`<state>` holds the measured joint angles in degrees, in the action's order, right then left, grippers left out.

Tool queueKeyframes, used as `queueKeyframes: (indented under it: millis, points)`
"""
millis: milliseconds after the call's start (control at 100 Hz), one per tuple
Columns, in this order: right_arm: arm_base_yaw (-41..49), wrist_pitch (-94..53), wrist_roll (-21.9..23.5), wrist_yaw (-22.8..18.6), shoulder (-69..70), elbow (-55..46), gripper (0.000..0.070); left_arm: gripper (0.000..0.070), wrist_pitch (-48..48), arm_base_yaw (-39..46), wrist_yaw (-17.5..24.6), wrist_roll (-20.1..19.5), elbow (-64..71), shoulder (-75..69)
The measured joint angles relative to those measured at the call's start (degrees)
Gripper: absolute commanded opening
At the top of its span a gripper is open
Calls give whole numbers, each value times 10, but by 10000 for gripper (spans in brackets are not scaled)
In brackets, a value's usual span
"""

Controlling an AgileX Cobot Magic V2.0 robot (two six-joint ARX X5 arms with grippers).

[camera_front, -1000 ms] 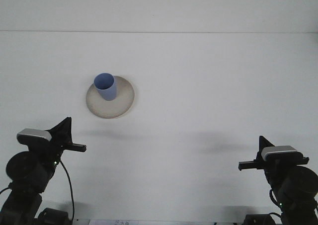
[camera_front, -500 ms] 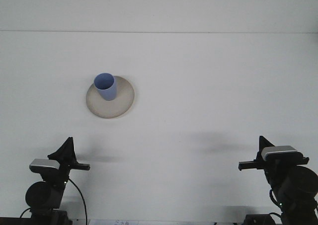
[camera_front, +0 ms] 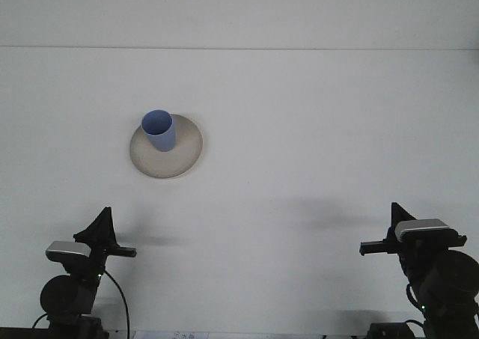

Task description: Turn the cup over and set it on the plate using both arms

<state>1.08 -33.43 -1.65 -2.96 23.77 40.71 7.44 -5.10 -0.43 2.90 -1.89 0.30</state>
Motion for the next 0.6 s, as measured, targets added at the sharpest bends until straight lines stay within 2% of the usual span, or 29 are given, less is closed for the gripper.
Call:
queueKeyframes:
  millis: [530, 600]
  points:
    - [0, 4, 0, -1, 0, 0, 0, 13, 0, 0, 0, 9, 0, 0]
    - [2, 37, 0, 11, -10, -13, 0, 13, 0, 0, 0, 9, 0, 0]
